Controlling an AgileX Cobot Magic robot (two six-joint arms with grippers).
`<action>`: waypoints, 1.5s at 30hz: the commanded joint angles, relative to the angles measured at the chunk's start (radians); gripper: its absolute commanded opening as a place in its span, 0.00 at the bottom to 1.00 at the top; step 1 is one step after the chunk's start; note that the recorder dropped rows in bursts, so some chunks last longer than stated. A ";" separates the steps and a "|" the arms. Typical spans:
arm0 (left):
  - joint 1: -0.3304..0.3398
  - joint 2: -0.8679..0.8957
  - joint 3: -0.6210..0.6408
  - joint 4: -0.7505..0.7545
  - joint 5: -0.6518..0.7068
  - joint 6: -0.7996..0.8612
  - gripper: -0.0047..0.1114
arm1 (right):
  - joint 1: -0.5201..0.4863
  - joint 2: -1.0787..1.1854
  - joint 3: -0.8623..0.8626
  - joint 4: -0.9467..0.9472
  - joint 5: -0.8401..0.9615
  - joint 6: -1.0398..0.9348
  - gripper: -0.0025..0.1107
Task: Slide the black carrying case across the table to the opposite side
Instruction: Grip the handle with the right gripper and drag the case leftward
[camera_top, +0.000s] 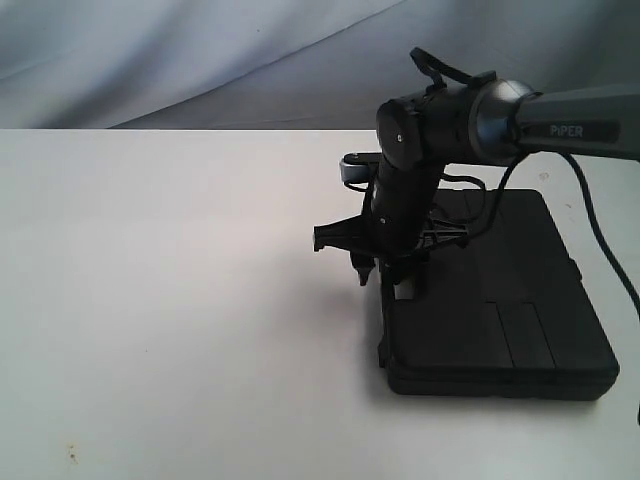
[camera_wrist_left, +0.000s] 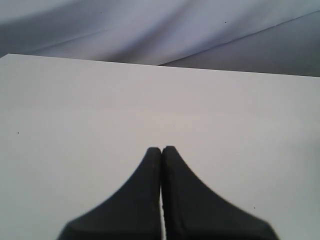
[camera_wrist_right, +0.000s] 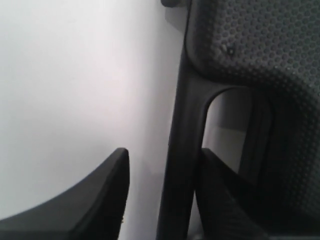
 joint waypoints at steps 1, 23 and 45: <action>0.003 -0.001 0.005 0.001 -0.008 -0.002 0.04 | -0.001 -0.002 -0.003 -0.016 -0.012 0.034 0.33; 0.003 -0.001 0.005 0.001 -0.008 -0.002 0.04 | 0.001 -0.002 -0.003 -0.016 -0.029 0.037 0.02; 0.003 -0.001 0.005 0.001 -0.008 -0.002 0.04 | 0.119 -0.002 -0.006 0.093 -0.228 0.096 0.02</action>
